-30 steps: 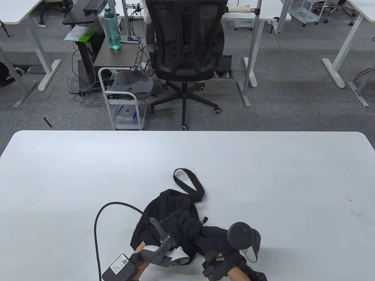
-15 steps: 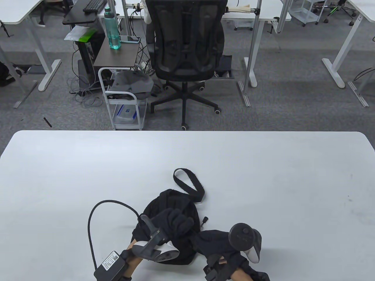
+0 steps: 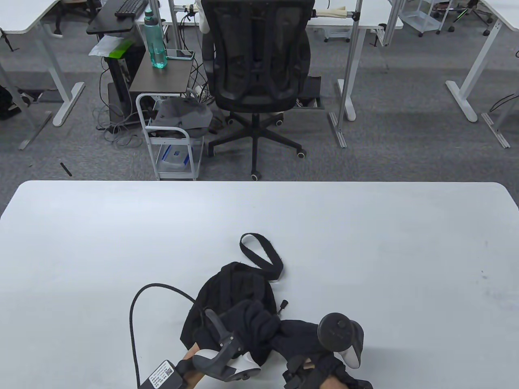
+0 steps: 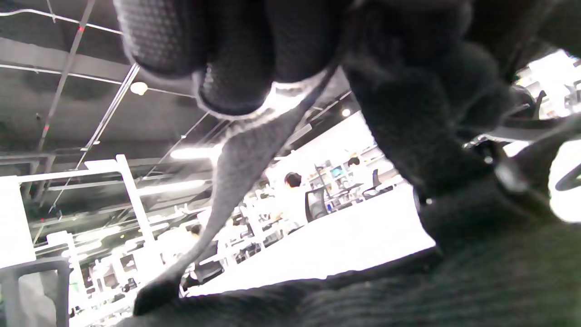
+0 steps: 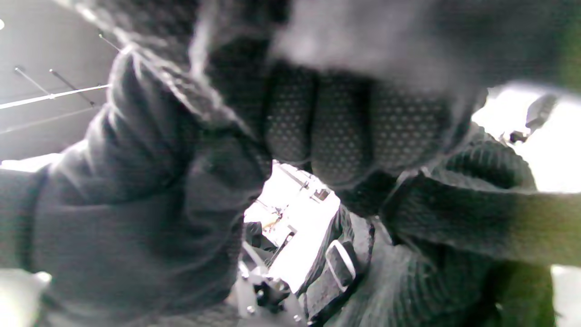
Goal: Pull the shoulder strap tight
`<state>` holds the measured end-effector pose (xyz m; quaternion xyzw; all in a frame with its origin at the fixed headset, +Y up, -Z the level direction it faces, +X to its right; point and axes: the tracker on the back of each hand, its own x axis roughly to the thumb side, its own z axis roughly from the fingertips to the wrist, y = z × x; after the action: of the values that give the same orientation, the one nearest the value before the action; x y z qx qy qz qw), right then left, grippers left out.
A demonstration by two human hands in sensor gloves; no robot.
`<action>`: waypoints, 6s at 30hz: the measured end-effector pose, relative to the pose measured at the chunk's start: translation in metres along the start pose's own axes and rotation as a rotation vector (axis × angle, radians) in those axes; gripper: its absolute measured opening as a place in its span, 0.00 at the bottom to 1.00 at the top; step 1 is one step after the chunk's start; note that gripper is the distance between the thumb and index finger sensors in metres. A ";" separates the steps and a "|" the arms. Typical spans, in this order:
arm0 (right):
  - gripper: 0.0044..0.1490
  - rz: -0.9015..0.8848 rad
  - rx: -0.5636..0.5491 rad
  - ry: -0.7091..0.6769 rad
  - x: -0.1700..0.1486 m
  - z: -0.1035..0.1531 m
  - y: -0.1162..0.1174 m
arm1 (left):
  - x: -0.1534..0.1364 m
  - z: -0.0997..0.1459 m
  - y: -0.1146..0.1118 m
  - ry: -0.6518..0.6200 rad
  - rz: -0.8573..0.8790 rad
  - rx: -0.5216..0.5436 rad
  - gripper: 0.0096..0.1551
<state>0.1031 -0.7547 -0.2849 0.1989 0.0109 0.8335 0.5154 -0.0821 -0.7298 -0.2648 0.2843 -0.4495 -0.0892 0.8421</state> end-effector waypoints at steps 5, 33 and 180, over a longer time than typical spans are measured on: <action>0.22 -0.027 -0.004 -0.025 0.006 -0.004 -0.006 | -0.024 0.007 -0.001 0.073 0.054 0.016 0.38; 0.23 -0.062 0.084 0.009 -0.002 -0.002 -0.005 | 0.000 -0.002 0.002 0.001 0.064 0.013 0.37; 0.26 -0.044 0.171 0.284 -0.033 -0.017 0.011 | -0.053 -0.003 0.006 0.408 0.293 -0.486 0.31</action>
<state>0.1012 -0.7850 -0.3085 0.1218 0.1588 0.8379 0.5079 -0.1109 -0.7022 -0.3009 0.0199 -0.2737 -0.0134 0.9615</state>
